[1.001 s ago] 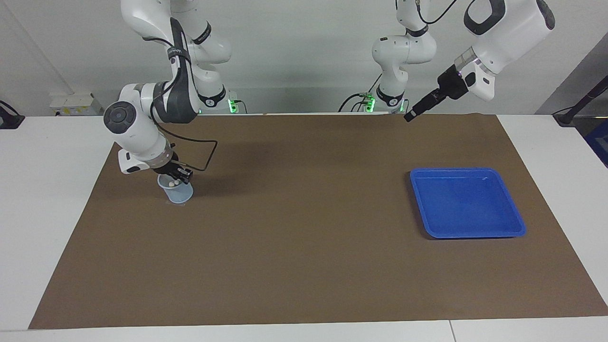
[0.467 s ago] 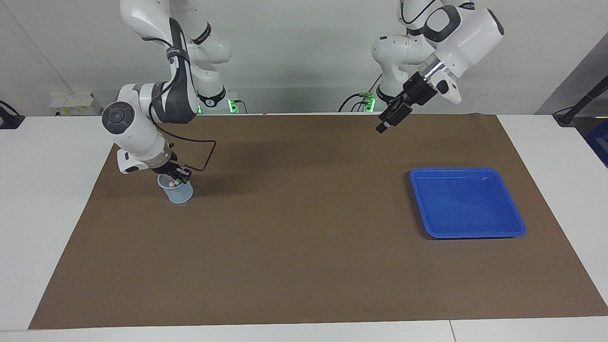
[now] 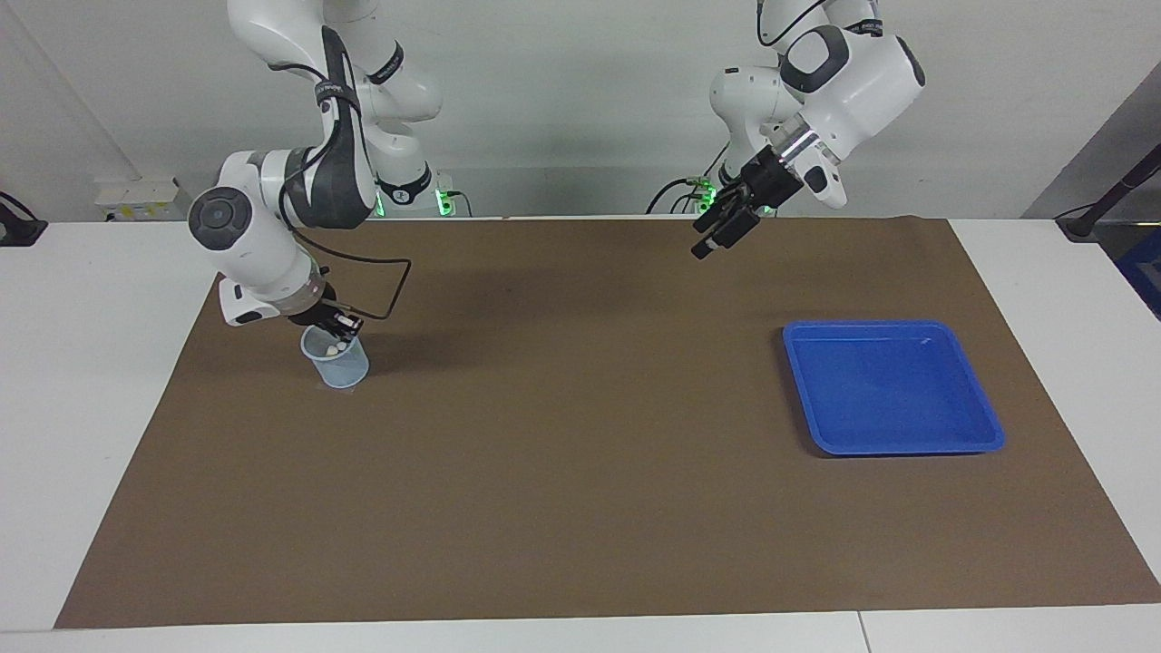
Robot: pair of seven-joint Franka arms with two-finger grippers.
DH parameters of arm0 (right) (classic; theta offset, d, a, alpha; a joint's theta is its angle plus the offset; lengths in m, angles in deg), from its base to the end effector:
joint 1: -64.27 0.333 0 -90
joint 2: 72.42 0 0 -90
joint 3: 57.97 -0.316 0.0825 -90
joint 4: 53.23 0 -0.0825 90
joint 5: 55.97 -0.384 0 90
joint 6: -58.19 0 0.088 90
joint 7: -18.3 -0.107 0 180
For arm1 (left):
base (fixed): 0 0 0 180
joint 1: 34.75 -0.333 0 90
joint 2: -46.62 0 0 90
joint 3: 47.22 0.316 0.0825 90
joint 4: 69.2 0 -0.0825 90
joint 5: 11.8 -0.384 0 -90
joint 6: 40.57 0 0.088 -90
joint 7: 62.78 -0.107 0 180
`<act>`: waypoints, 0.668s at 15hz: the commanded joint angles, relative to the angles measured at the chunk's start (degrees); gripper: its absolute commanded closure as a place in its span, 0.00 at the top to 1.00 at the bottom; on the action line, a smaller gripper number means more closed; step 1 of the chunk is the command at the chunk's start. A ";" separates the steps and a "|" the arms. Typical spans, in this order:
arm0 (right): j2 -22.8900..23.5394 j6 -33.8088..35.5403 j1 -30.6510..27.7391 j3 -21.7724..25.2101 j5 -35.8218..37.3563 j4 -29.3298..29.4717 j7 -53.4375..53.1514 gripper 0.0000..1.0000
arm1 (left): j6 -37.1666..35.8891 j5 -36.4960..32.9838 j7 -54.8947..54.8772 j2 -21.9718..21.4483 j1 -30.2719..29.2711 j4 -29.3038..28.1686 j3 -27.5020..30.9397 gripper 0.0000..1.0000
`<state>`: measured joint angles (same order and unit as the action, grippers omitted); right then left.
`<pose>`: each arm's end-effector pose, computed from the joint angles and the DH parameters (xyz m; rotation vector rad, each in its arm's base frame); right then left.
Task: Right arm passes pens to left for tray arrangement
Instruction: 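Grasp the green pen in the cup with the right gripper while the left gripper advances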
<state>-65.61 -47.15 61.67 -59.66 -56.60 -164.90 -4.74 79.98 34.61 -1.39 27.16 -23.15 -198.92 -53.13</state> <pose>0.5576 -0.0083 0.4022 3.0225 -0.6473 -0.3534 0.4393 -0.1786 0.5250 2.0810 1.3225 -0.3945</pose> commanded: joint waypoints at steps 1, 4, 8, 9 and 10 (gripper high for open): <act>-1.26 4.43 -0.56 -0.25 0.10 2.95 3.17 0.00 | -3.63 2.19 -4.32 -1.55 0.09 -0.37 1.33 0.95; -3.90 9.70 -0.39 -0.42 0.10 6.46 6.68 0.00 | -9.71 5.71 -10.84 -0.67 -1.49 1.83 3.97 0.95; -5.49 16.55 -0.04 -0.86 0.02 12.87 13.37 0.00 | -9.37 8.34 -13.83 1.35 -1.41 1.83 4.24 0.96; -5.58 18.40 -0.12 -0.95 -0.94 14.19 13.89 0.00 | -8.93 8.87 -14.62 2.05 -1.49 1.83 4.24 0.96; -5.93 19.02 -0.12 -0.95 -2.60 14.47 14.25 0.00 | -7.88 8.96 -14.98 3.19 -1.23 1.92 4.15 0.96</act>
<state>-71.80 -30.47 61.80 -60.33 -57.19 -152.64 7.44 71.62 41.85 -13.95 28.12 -24.00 -197.44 -48.69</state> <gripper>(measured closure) 0.815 0.013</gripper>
